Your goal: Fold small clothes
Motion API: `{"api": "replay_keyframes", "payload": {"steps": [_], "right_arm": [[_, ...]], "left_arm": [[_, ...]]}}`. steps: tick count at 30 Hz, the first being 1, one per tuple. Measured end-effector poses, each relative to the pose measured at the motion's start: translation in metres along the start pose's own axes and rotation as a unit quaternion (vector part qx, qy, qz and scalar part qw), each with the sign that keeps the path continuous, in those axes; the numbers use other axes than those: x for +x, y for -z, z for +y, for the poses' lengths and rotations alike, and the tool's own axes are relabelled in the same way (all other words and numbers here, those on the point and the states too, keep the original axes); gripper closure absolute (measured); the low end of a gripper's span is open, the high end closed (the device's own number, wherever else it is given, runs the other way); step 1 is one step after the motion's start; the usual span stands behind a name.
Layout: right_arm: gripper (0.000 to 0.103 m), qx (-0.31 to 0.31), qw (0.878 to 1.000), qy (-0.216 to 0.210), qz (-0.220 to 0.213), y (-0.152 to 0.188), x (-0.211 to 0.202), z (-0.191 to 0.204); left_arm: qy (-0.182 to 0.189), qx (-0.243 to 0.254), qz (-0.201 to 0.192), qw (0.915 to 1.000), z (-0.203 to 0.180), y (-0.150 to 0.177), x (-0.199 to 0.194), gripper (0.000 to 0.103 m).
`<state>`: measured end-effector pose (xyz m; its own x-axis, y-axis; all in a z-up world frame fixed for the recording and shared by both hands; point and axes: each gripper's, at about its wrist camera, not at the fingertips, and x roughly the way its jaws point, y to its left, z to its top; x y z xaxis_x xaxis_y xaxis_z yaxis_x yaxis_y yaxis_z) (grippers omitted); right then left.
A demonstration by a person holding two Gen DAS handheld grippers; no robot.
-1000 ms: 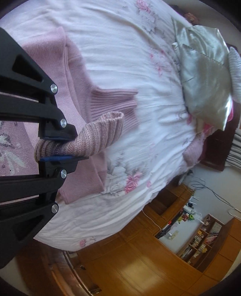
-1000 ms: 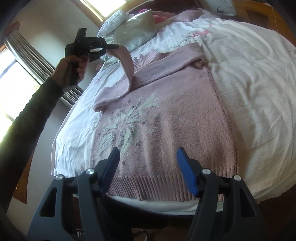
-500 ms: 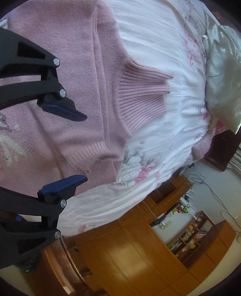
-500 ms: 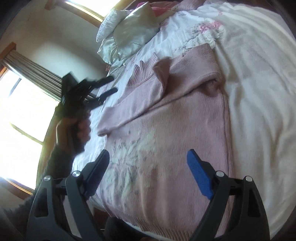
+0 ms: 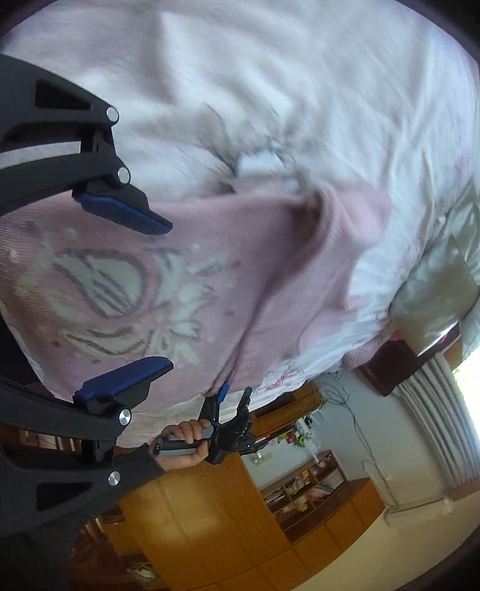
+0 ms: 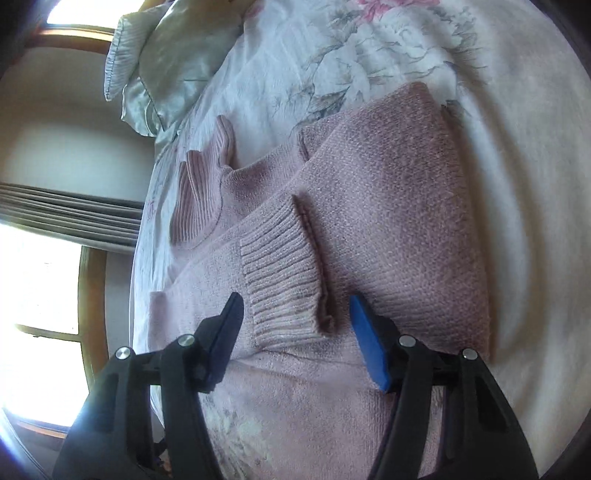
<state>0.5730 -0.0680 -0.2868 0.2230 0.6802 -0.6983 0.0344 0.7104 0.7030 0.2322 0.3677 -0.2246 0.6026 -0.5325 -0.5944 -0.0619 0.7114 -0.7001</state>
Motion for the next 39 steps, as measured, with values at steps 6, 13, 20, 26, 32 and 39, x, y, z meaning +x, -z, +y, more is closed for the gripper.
{"api": "replay_keyframes", "payload": {"steps": [6,13,20,26,32,39], "right_arm": [[0.064,-0.004,1.000,0.006,0.020,-0.012,0.017,0.011],[0.098,-0.078,0.997,0.023,-0.015,-0.014,-0.017,0.058],[0.098,-0.115,0.991,0.034,-0.063,-0.026,-0.077,0.082],[0.098,-0.099,0.991,0.046,-0.072,-0.030,-0.086,0.058],[0.098,-0.074,0.994,0.058,-0.063,-0.031,-0.071,0.021],[0.098,-0.050,0.994,0.071,-0.061,-0.029,-0.059,-0.013]], "left_arm": [[0.009,-0.059,-0.005,0.9982,0.024,0.036,-0.012,0.034],[0.006,-0.072,-0.021,0.9971,0.027,0.043,-0.022,0.034],[0.016,-0.058,-0.032,0.9977,0.015,0.037,-0.027,0.034],[0.026,-0.031,-0.042,0.9983,-0.005,0.011,-0.024,0.034],[0.040,0.005,-0.048,0.9980,-0.025,-0.029,-0.010,0.034],[0.052,0.025,-0.020,0.9981,-0.044,-0.050,0.029,0.034]]}}
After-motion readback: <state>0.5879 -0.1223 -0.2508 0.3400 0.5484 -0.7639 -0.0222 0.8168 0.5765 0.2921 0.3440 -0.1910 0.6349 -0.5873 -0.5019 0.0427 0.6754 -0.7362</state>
